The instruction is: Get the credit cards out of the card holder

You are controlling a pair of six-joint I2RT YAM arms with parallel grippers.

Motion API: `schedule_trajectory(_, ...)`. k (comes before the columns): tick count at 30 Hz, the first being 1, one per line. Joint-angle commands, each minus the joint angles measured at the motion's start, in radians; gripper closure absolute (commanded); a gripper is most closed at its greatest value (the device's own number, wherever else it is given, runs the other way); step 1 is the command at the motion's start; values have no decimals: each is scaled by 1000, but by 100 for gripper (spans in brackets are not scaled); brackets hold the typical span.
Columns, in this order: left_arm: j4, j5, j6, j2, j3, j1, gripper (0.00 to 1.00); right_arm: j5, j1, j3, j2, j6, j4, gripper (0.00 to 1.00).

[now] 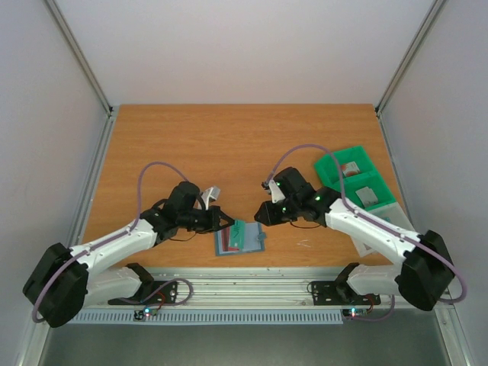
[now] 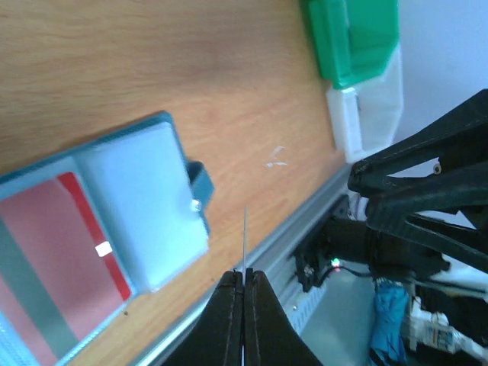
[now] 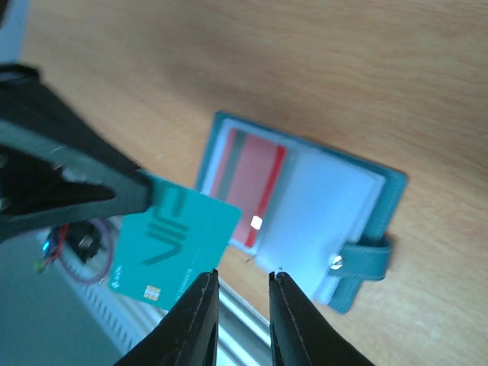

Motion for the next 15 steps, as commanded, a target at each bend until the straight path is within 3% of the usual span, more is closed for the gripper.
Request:
schedule_trajectory(1,-16,159,56,-43,40,-4,100,-159,-3,63,-64,-141,-139,78)
schedule_trajectory(15,-4,365,108,-44,116,-113,100,-388,-3,114,-95,-226,-199,67)
